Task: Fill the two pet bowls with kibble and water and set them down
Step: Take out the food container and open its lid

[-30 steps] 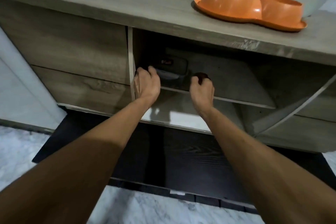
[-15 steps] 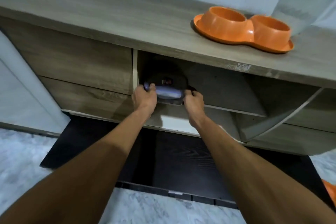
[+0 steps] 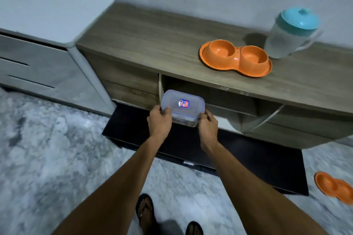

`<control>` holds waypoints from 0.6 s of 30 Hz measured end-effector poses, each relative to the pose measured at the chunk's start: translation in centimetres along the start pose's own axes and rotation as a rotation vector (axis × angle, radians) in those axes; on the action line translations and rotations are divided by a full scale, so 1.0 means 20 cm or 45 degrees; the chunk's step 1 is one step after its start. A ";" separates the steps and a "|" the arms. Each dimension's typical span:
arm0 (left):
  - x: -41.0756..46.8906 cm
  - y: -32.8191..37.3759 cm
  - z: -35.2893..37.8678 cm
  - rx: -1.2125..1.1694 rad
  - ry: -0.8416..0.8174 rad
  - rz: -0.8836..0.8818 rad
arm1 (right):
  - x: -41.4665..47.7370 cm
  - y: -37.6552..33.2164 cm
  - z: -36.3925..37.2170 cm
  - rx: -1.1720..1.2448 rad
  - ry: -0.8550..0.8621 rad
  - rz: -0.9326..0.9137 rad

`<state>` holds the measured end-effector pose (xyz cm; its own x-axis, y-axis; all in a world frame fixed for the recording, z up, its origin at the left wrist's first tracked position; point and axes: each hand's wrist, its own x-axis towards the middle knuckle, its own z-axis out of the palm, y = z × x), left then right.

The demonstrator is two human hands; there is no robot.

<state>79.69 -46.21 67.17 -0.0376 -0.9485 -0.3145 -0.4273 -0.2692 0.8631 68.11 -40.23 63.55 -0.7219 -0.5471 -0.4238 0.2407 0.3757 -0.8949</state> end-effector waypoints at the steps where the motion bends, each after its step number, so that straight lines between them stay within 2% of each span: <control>1: -0.06 0.03 -0.02 -0.004 0.009 0.004 | -0.05 -0.04 -0.04 -0.007 -0.012 0.003; 9: -0.24 0.35 -0.08 -0.110 0.087 0.059 | -0.21 -0.43 -0.21 -0.008 -0.067 -0.098; 18: 0.20 0.68 -0.16 -0.145 0.107 0.195 | 0.03 -0.82 0.04 0.021 -0.125 -0.153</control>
<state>76.58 -54.27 78.94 -0.0170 -0.9891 -0.1462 -0.3172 -0.1333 0.9389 64.15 -47.32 77.86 -0.6792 -0.6584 -0.3244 0.1678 0.2910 -0.9419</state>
